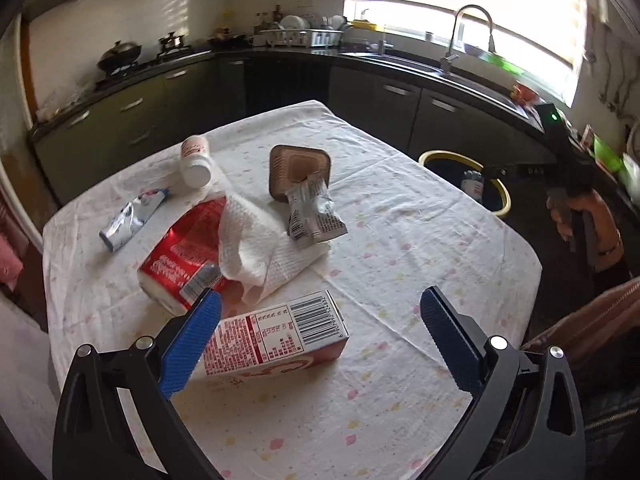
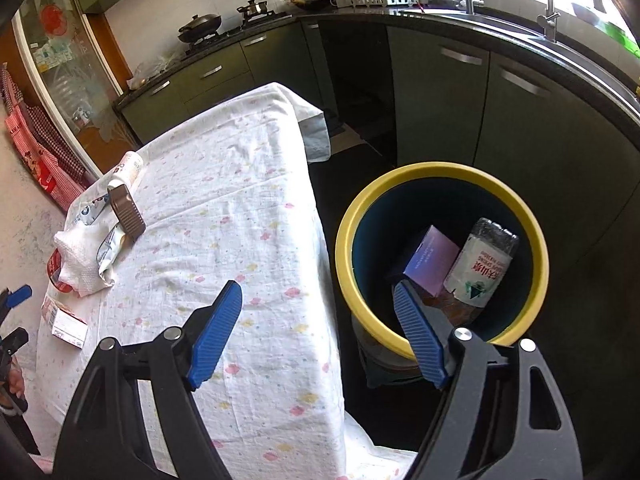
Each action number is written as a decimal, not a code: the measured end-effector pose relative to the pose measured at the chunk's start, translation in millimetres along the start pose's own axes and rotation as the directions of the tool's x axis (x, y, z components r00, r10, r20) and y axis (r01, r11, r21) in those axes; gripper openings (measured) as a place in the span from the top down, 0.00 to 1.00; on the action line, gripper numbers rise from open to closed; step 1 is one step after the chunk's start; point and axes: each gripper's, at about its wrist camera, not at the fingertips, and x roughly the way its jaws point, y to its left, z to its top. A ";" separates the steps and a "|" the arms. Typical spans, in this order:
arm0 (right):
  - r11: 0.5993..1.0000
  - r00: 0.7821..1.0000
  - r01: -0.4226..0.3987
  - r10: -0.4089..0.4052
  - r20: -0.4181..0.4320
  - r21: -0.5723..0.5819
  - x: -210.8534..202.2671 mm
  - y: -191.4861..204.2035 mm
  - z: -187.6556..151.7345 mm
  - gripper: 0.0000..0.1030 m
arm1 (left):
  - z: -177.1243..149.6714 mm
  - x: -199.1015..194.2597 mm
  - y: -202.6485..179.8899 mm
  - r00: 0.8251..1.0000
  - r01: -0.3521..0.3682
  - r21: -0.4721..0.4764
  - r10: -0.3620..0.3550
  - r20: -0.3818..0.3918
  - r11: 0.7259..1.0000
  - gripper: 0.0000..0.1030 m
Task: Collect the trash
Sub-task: 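Carry the plastic bottle over the yellow bin and open the right gripper, then grasp the white-and-red milk carton with the left gripper, then carry the milk carton over the yellow bin and open the left gripper, then grasp the white snack wrapper beside the brown tray with the right gripper, then carry the snack wrapper over the yellow bin and open the right gripper, then grasp the white paper towel with the left gripper and lift it, then carry the paper towel over the yellow bin and open the left gripper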
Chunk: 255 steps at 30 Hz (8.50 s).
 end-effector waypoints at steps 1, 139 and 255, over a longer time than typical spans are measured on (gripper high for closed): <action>1.000 1.000 0.000 0.000 -0.010 -0.004 3.1 0.2 0.1 0.28 | 1.8 1.1 -2.6 1.000 0.001 0.075 0.000 -0.007 0.997 0.05; 0.944 0.943 -0.303 0.276 -0.187 -0.134 84.5 211.4 22.9 0.35 | -70.4 -8.9 0.4 0.962 -0.222 -0.199 0.248 0.116 0.955 0.06; 0.959 0.975 -0.142 0.093 0.200 0.244 -23.8 -36.2 -19.0 0.36 | 67.5 69.7 -41.4 0.999 -0.033 -0.116 0.037 0.027 0.993 0.85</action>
